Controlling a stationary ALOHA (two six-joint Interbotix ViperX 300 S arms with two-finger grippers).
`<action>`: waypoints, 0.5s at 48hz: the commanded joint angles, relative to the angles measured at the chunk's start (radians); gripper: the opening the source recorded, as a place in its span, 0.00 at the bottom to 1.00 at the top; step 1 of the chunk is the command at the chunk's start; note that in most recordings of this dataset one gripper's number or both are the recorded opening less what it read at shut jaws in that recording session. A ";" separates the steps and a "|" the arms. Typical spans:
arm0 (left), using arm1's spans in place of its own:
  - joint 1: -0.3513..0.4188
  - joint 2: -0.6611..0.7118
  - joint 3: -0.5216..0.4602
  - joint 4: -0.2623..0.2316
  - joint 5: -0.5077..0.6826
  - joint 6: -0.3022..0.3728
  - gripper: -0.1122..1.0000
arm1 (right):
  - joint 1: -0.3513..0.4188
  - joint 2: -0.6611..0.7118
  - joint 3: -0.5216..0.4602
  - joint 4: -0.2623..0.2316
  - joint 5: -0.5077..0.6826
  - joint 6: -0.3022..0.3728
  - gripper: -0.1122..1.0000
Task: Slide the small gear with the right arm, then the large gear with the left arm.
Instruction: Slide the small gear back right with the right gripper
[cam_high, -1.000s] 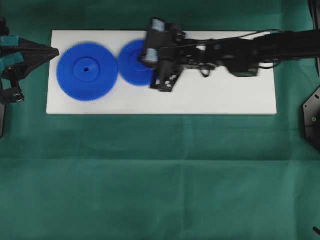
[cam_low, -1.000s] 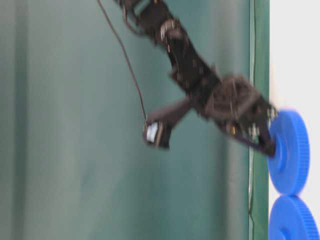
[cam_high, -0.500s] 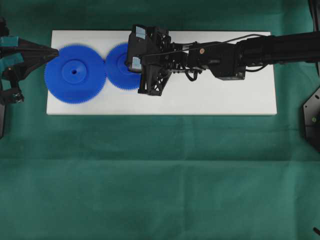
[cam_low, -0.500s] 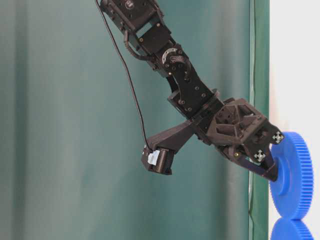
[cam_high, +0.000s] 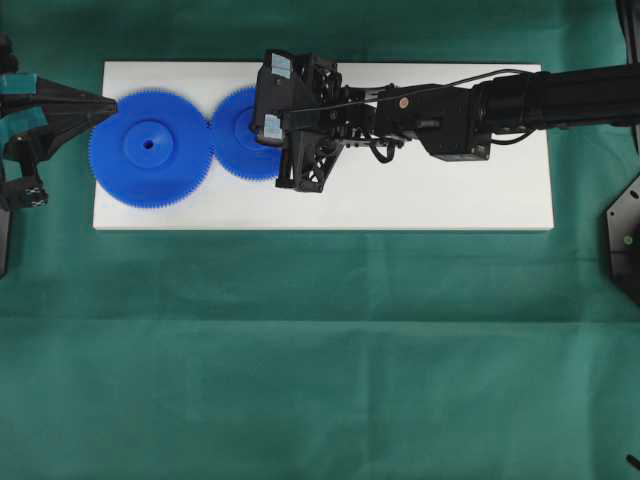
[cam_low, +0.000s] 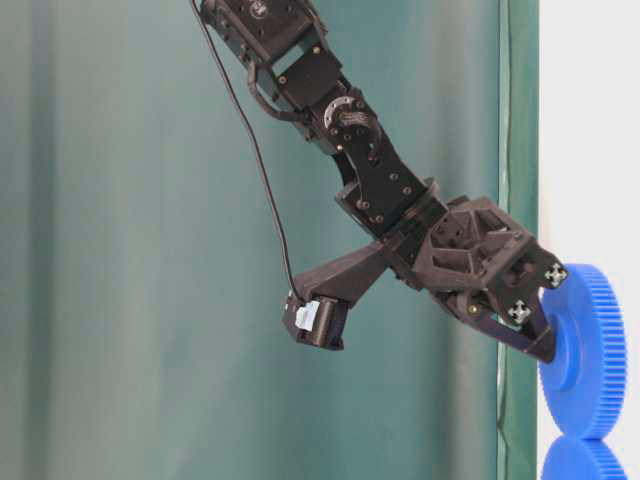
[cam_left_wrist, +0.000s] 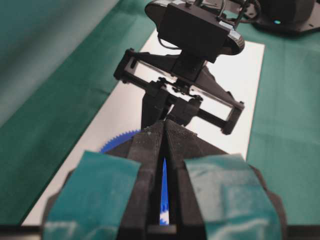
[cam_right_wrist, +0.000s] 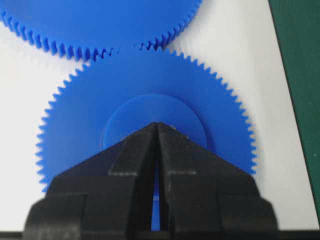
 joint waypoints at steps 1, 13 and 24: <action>0.002 0.006 -0.009 -0.002 -0.006 0.002 0.10 | 0.018 -0.005 0.003 -0.002 0.025 0.002 0.55; 0.002 0.005 -0.003 -0.002 -0.006 0.000 0.10 | 0.018 -0.005 0.000 -0.002 0.028 0.003 0.55; 0.002 0.005 -0.003 -0.002 -0.006 0.000 0.10 | 0.018 -0.006 0.002 -0.002 0.048 0.020 0.55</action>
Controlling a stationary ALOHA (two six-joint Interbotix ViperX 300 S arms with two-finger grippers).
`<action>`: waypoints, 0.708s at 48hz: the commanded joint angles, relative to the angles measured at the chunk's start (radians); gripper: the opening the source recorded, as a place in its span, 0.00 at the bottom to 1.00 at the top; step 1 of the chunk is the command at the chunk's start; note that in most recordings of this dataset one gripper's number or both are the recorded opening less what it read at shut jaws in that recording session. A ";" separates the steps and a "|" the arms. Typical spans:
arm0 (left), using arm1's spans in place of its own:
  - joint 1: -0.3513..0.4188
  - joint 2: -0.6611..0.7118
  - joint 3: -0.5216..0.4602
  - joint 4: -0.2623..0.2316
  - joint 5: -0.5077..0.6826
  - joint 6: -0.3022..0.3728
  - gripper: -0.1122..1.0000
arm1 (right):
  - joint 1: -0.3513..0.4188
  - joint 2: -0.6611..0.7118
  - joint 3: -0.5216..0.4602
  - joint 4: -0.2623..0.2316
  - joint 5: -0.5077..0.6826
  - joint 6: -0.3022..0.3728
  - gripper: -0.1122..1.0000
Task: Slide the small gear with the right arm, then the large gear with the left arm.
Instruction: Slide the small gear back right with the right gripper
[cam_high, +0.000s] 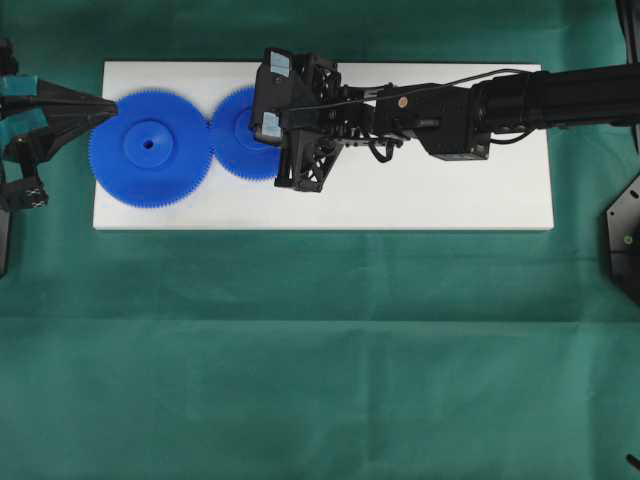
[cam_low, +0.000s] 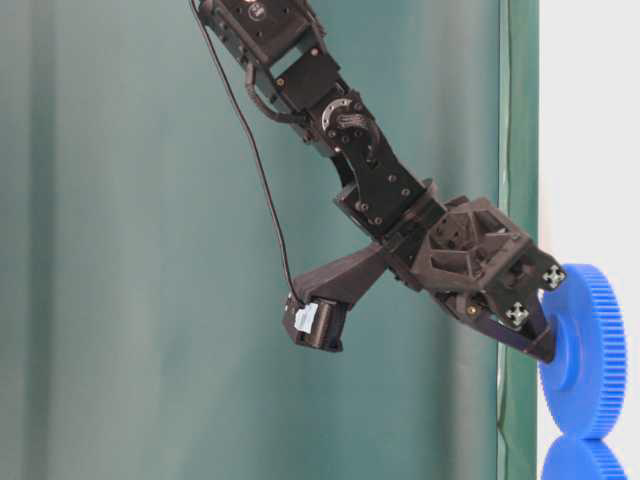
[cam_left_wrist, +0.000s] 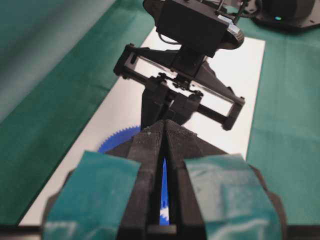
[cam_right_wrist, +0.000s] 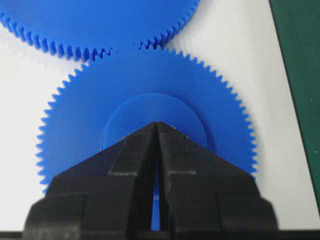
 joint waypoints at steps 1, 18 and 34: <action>0.002 0.005 -0.011 -0.002 -0.006 0.002 0.10 | 0.018 -0.008 0.006 -0.002 0.032 0.002 0.55; 0.002 0.005 -0.011 -0.002 -0.006 -0.002 0.10 | -0.032 -0.091 0.109 -0.002 0.092 0.072 0.55; 0.002 -0.009 -0.006 -0.002 -0.006 -0.015 0.10 | -0.158 -0.307 0.459 -0.002 0.067 0.199 0.55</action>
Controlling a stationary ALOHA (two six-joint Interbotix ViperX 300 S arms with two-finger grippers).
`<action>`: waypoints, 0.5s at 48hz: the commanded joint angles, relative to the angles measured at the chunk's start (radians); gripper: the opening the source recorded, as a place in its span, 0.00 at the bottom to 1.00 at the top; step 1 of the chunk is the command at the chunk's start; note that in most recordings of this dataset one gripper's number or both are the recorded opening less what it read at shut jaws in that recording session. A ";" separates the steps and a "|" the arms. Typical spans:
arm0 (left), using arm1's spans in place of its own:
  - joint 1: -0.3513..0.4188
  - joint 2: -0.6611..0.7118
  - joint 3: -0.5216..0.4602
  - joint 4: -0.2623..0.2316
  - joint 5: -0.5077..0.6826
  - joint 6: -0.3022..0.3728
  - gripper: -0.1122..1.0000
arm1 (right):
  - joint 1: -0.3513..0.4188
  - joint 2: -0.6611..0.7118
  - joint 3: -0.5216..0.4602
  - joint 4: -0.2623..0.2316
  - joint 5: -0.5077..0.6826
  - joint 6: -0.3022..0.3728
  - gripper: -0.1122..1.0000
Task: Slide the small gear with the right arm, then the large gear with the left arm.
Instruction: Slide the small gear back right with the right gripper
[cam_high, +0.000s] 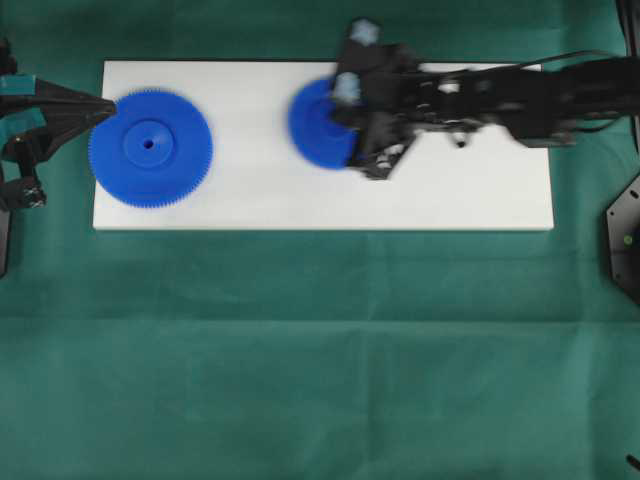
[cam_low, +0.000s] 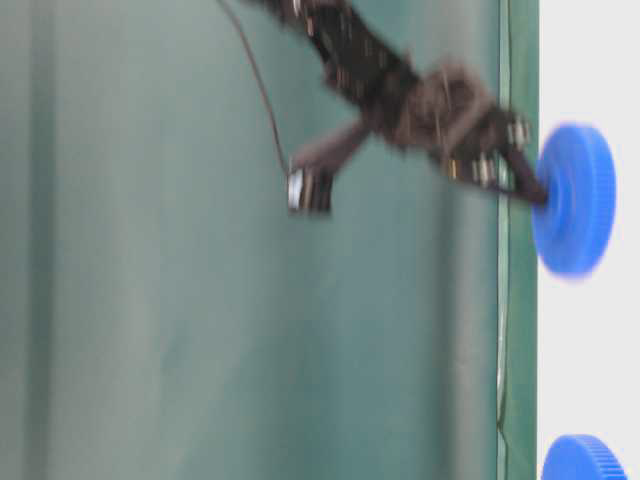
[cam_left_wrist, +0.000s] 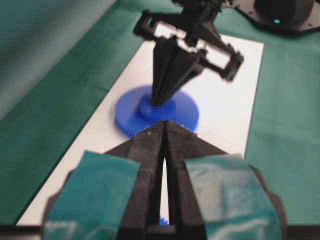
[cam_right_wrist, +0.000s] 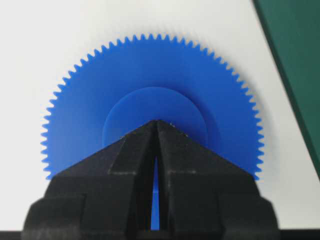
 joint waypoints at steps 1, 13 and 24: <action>0.002 0.003 -0.008 -0.002 -0.008 0.000 0.10 | -0.048 -0.055 0.118 -0.002 0.002 0.021 0.55; 0.002 0.003 -0.008 0.000 -0.012 0.000 0.10 | -0.132 -0.305 0.422 -0.002 -0.011 0.104 0.55; 0.002 0.003 -0.009 -0.002 -0.026 -0.002 0.10 | -0.144 -0.526 0.575 -0.002 -0.020 0.178 0.55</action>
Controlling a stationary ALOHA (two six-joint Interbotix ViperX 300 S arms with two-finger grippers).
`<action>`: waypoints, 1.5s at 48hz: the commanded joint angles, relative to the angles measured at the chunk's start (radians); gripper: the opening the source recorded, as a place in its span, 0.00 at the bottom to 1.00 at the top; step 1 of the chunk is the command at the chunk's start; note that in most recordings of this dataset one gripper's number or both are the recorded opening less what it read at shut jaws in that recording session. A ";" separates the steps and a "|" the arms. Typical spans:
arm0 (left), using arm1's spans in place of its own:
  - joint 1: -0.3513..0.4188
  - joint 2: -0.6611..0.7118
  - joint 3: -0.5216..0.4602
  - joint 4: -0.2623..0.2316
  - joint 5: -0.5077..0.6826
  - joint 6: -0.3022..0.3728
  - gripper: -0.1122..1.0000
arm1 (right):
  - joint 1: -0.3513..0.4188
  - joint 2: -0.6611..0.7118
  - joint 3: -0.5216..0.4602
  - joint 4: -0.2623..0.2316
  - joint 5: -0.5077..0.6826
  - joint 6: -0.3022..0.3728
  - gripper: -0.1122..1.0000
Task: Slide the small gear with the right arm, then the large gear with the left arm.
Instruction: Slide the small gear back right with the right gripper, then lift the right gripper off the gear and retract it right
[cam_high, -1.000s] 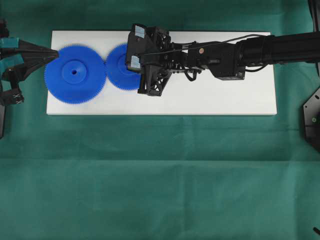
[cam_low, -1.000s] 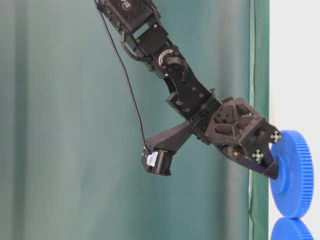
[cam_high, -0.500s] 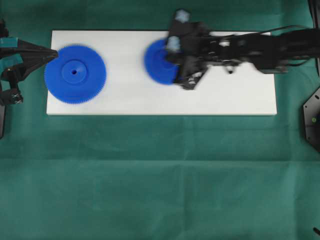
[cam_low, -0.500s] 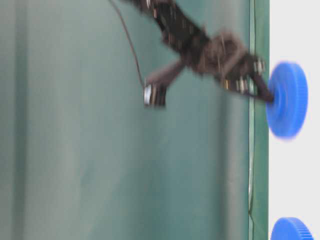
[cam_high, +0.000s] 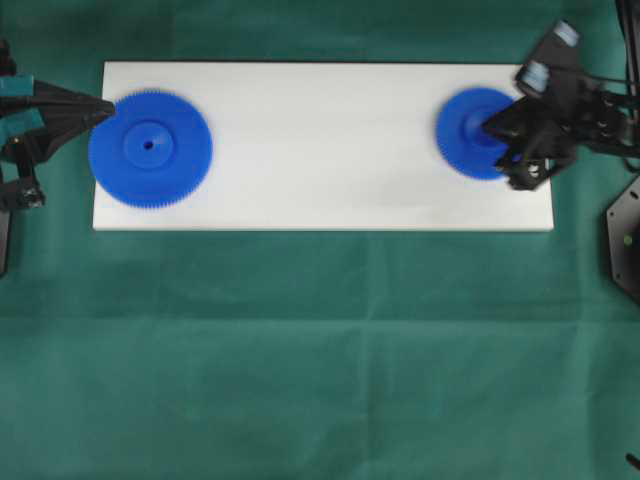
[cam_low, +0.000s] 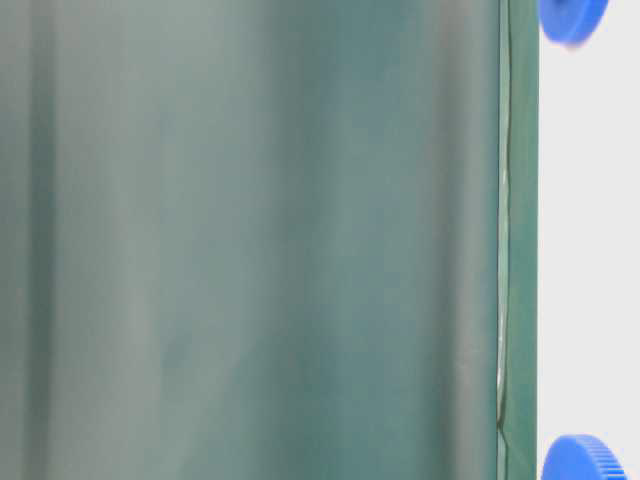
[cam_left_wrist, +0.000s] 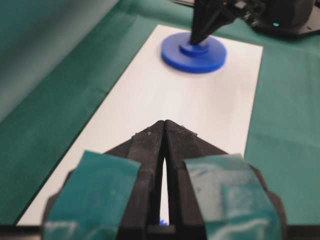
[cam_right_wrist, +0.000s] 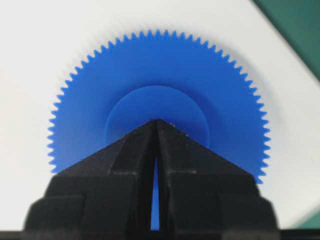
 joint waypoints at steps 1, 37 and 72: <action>0.002 0.006 -0.014 -0.002 -0.015 -0.002 0.10 | -0.003 -0.051 0.048 0.002 0.008 0.015 0.55; 0.002 0.006 -0.011 -0.002 -0.015 -0.032 0.10 | -0.003 -0.147 0.025 -0.034 -0.006 0.020 0.55; 0.002 0.011 -0.020 -0.002 -0.015 -0.032 0.10 | -0.003 -0.546 0.066 -0.103 -0.002 0.020 0.55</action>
